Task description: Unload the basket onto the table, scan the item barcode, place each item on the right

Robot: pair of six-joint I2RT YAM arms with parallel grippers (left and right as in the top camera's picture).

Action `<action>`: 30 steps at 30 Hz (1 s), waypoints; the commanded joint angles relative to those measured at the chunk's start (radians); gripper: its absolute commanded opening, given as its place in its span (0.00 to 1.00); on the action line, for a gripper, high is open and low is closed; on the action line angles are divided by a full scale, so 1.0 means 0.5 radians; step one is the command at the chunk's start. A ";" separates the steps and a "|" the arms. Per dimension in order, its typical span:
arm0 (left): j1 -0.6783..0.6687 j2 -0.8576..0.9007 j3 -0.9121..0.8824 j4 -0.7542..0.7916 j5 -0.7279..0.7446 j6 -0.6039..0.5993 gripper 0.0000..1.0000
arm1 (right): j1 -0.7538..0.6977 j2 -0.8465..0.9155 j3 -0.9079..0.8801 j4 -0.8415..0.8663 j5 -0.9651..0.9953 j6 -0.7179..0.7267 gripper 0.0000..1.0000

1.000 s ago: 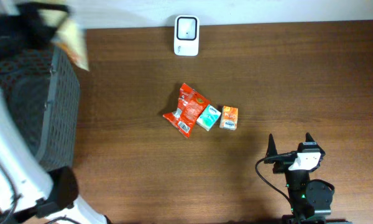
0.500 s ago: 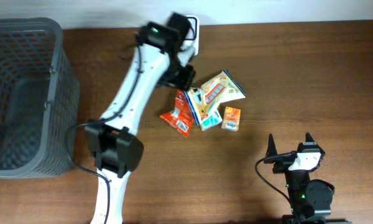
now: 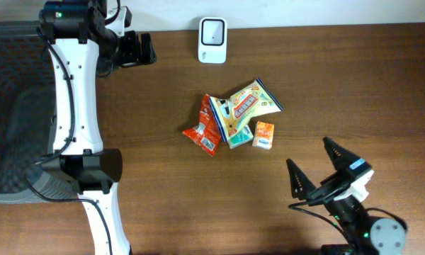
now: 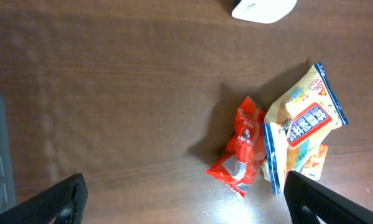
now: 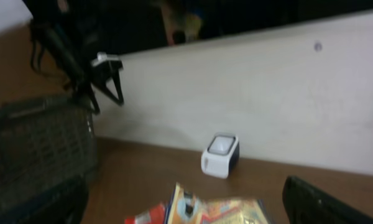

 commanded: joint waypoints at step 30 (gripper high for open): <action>0.011 -0.014 -0.015 0.077 -0.052 -0.150 0.99 | 1.001 3.961 3.657 -2.222 1.009 -0.056 0.04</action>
